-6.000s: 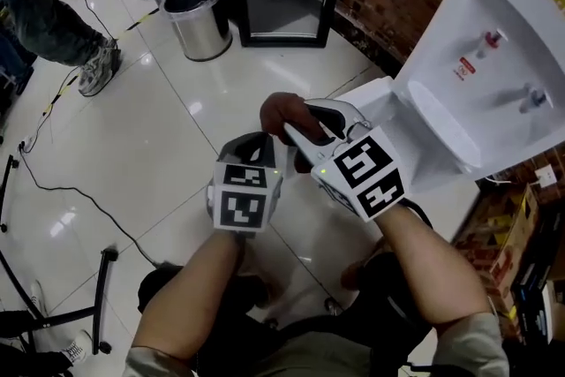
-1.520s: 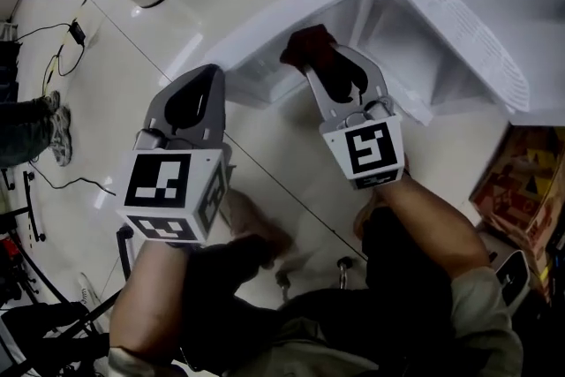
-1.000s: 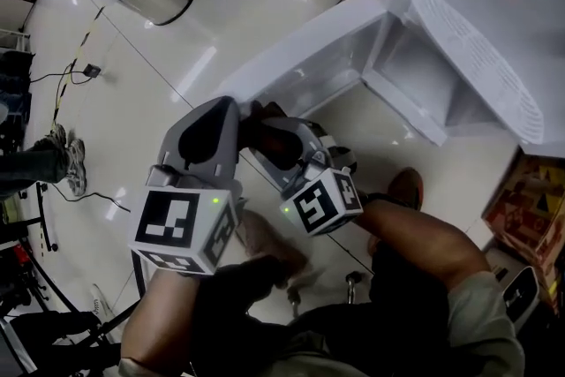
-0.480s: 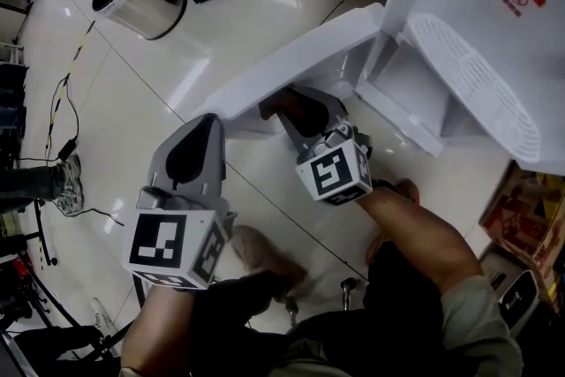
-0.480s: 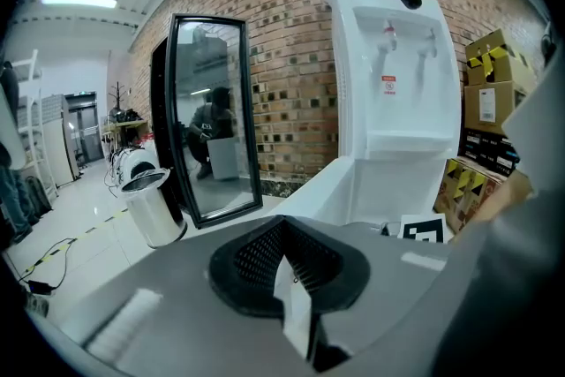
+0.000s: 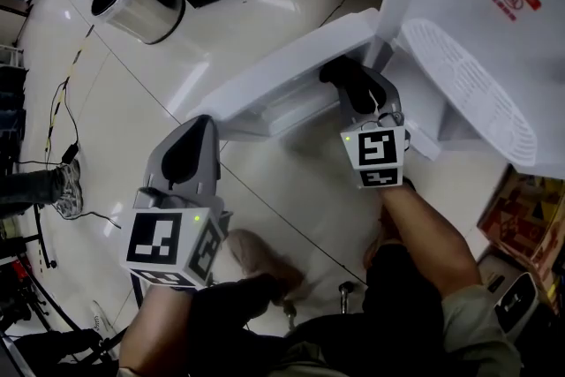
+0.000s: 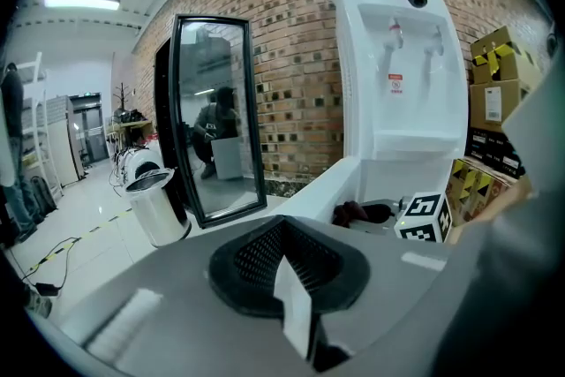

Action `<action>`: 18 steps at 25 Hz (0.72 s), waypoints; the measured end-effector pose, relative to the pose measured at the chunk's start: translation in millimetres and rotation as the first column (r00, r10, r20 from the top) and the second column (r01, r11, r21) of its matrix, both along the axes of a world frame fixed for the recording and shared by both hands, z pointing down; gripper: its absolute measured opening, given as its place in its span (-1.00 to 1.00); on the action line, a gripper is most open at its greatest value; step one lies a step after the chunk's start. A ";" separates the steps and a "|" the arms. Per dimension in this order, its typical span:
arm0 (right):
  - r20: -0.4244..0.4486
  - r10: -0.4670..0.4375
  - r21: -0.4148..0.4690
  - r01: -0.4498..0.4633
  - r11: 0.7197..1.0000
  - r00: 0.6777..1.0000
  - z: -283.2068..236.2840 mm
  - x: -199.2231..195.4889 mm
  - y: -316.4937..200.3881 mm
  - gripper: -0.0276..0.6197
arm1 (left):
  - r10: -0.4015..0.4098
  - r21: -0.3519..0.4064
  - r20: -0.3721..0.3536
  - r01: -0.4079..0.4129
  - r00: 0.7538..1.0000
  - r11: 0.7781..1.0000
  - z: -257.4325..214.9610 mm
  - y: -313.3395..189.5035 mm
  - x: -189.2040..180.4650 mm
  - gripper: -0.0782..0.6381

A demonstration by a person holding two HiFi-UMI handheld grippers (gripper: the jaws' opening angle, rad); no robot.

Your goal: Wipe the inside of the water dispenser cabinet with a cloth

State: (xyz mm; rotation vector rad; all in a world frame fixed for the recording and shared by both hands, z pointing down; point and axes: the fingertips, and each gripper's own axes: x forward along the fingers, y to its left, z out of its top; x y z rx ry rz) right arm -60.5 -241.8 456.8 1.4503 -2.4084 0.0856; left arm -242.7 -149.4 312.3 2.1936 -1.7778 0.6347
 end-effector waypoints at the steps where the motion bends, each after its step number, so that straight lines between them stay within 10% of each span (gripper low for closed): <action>1: -0.001 0.009 0.002 -0.009 1.000 1.000 -0.9 5.1 1.4 -0.52 | -0.003 -0.002 0.000 0.003 1.000 1.000 -0.1 0.5 -0.1 -0.79; 18: 0.030 0.193 -0.039 -0.192 0.981 0.981 9.3 79.9 -1.8 -0.50 | -0.028 0.018 0.025 0.028 0.999 0.999 0.4 1.6 1.9 -0.79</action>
